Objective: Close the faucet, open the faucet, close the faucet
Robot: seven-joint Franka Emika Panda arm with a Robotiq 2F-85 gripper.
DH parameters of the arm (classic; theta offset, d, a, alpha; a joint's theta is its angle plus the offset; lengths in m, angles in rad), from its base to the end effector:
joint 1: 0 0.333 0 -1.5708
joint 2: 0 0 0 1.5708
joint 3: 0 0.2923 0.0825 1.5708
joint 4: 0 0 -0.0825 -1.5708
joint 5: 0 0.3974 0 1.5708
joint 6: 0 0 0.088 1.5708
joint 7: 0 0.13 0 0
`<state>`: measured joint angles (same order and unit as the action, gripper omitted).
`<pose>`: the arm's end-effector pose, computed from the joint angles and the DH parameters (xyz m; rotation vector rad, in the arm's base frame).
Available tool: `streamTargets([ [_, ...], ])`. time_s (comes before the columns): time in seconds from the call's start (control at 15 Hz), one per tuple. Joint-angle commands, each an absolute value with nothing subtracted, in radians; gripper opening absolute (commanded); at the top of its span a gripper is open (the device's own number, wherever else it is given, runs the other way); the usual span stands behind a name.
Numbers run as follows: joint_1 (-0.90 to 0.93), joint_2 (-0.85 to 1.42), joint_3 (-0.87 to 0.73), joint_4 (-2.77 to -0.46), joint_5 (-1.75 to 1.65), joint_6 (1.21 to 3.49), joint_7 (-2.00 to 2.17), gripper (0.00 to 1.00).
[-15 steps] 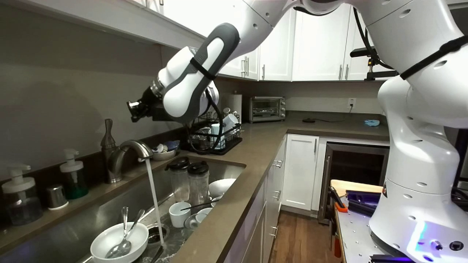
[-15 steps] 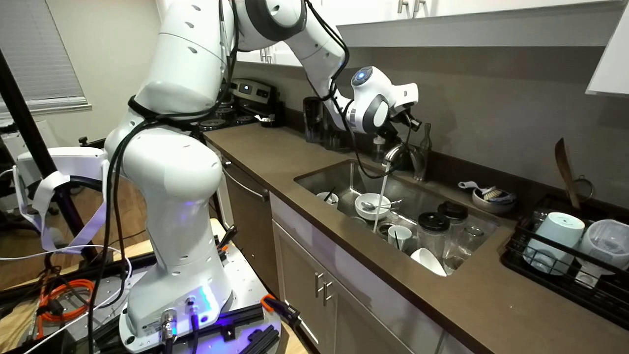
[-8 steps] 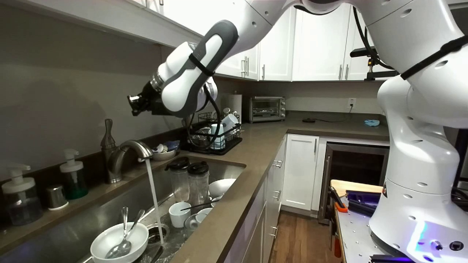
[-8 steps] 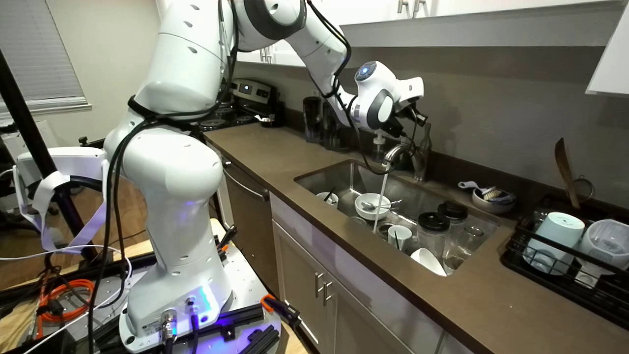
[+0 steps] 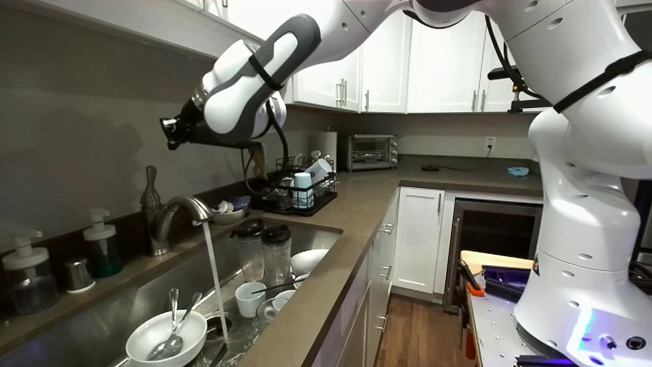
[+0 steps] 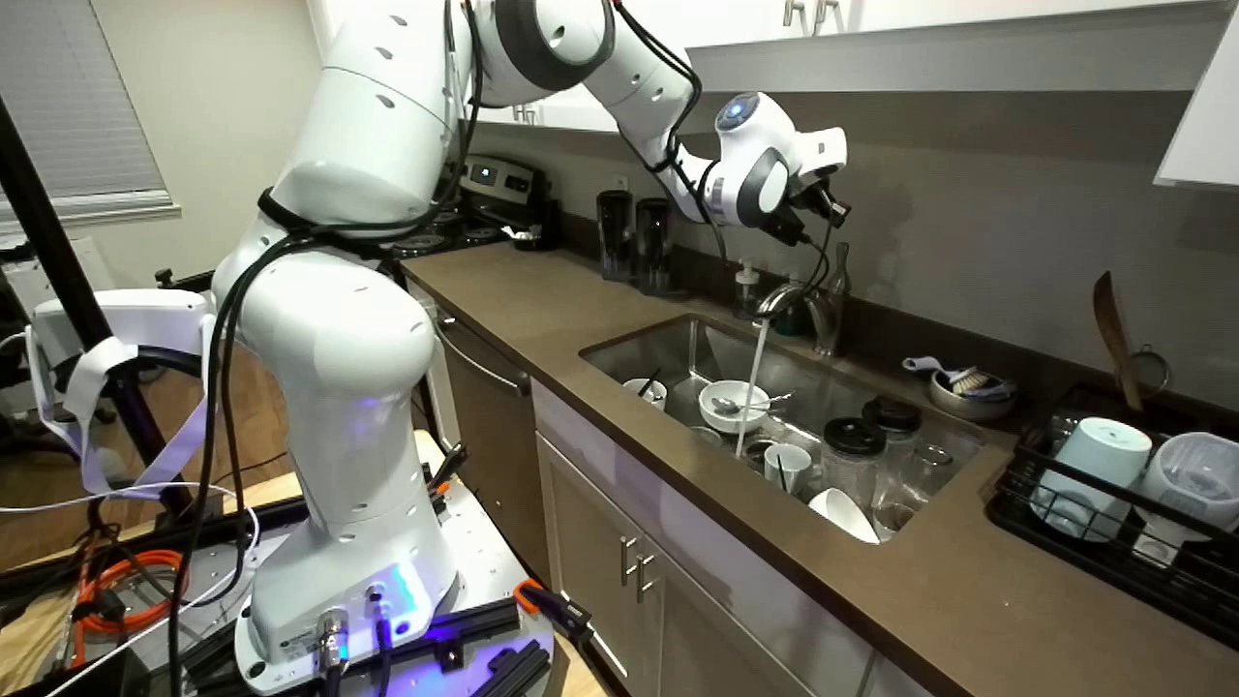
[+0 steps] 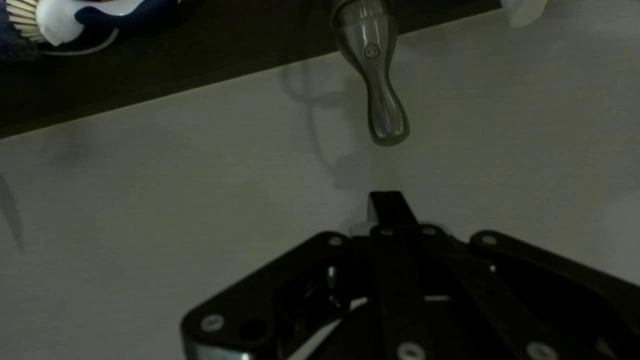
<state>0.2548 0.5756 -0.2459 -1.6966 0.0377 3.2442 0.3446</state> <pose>0.7412 0.0335 0.3499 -2.6680 0.3562 -1.4513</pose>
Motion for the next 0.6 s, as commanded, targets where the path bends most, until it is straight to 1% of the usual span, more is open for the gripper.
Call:
streamTargets([
  [0.0, 0.205, 0.641, -0.203, -1.591, 0.04, 3.23, 0.341, 0.0],
  [0.53, 0.144, 0.755, -0.129, -1.448, 0.036, 3.245, 0.338, 0.0],
])
